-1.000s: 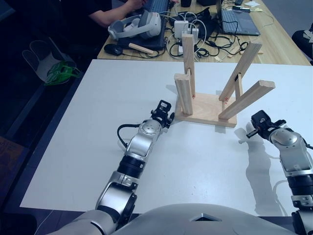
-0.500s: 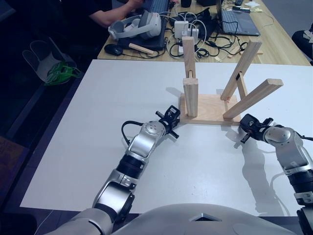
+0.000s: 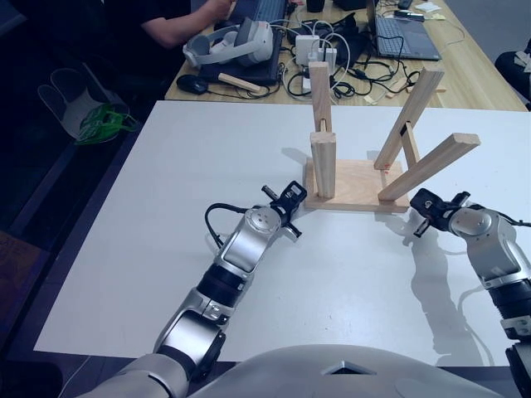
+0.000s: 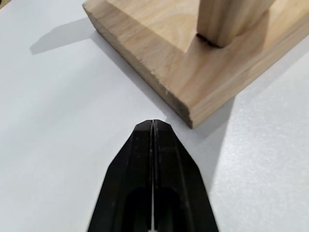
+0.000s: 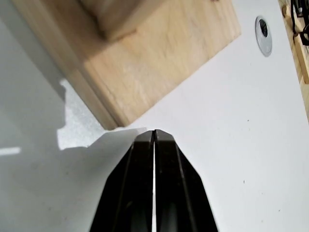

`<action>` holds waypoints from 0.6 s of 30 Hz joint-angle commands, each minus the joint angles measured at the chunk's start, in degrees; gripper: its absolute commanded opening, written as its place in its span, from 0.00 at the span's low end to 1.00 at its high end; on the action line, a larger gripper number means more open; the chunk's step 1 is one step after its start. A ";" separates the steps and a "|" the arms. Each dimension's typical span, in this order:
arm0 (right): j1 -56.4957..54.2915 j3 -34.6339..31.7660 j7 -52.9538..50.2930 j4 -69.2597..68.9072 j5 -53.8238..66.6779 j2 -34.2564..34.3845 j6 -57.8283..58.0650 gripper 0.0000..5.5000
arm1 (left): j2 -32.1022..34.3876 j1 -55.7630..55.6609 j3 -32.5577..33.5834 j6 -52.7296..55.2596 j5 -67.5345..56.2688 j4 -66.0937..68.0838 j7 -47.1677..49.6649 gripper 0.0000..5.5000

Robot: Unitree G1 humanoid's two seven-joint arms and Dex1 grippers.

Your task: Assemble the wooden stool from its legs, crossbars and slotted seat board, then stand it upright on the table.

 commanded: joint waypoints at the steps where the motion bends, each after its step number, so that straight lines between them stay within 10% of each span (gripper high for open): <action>1: -1.56 1.23 0.40 0.99 -1.42 -0.47 -1.10 0.00 | -1.04 -1.27 -0.37 0.22 -0.19 2.38 -1.18 0.01; 18: 2.62 -1.83 5.64 -3.64 6.41 0.92 -4.78 0.00 | -0.70 -0.99 0.15 2.25 -3.04 0.13 -6.56 0.01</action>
